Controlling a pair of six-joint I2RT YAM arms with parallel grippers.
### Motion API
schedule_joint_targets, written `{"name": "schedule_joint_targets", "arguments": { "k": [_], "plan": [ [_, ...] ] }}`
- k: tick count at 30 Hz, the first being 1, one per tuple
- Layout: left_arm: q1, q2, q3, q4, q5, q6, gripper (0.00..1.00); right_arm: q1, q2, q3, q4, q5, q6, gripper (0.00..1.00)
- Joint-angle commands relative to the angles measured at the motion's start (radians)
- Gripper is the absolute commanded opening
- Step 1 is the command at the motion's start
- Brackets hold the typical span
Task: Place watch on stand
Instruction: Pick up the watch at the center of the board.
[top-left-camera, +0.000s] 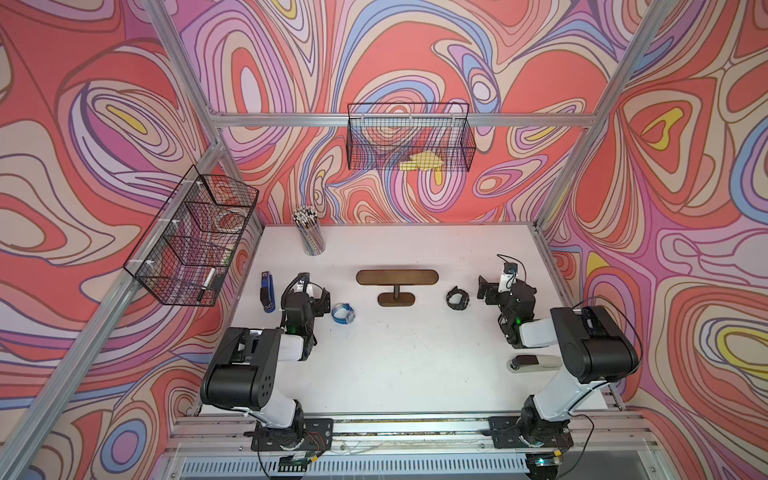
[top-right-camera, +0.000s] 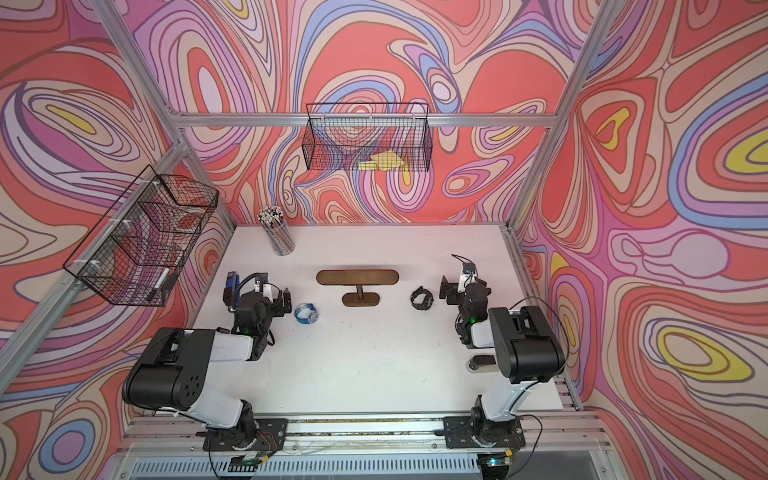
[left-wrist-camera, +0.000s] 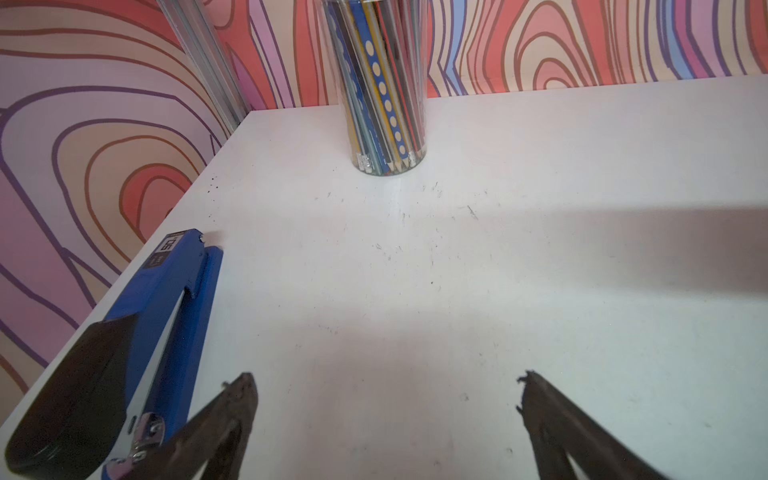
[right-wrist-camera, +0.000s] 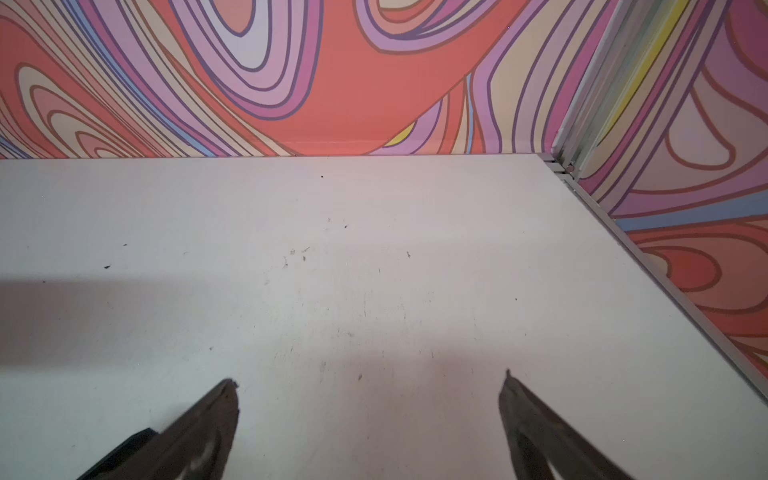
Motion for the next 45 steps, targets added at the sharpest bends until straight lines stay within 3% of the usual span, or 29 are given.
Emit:
{"name": "schedule_joint_targets", "arguments": {
  "k": [1,21,23,26,29,31,33,34,40,43,45],
  "plan": [
    [0.003,-0.011,0.009,-0.006,0.017,-0.011,0.99,-0.008,-0.002,0.002,-0.005,-0.003,0.006,0.98],
    [0.004,-0.012,0.009,-0.008,0.02,-0.012,0.99,-0.009,-0.011,0.009,-0.02,0.031,0.013,0.98],
    [0.004,-0.014,0.012,-0.009,0.018,-0.01,0.96,-0.009,-0.069,0.042,-0.129,0.038,0.015,0.98],
    [0.004,-0.074,0.072,-0.163,0.016,-0.013,0.86,-0.009,-0.161,0.161,-0.422,0.139,0.071,0.98],
    [0.004,-0.157,0.236,-0.475,0.007,-0.025,0.74,-0.009,-0.203,0.308,-0.707,0.178,0.111,0.98],
    [0.004,-0.205,0.312,-0.608,-0.004,-0.132,0.72,-0.009,-0.201,0.408,-0.871,0.17,0.125,0.98],
    [-0.006,-0.253,0.366,-0.675,0.136,-0.193,0.64,-0.009,-0.187,0.489,-1.001,0.206,0.181,0.99],
    [-0.023,-0.265,0.397,-0.724,0.153,-0.211,0.62,-0.009,-0.182,0.514,-1.036,0.207,0.206,0.98],
    [-0.175,-0.225,0.629,-1.15,0.236,-0.209,0.5,-0.009,-0.187,0.557,-1.142,-0.015,0.394,0.98],
    [-0.22,-0.206,0.648,-1.299,0.258,-0.233,0.45,0.002,-0.215,0.515,-1.121,-0.221,0.486,0.98],
    [-0.231,-0.217,0.632,-1.373,0.292,-0.251,0.42,0.036,-0.256,0.478,-1.114,-0.259,0.516,0.98]
  ]
}}
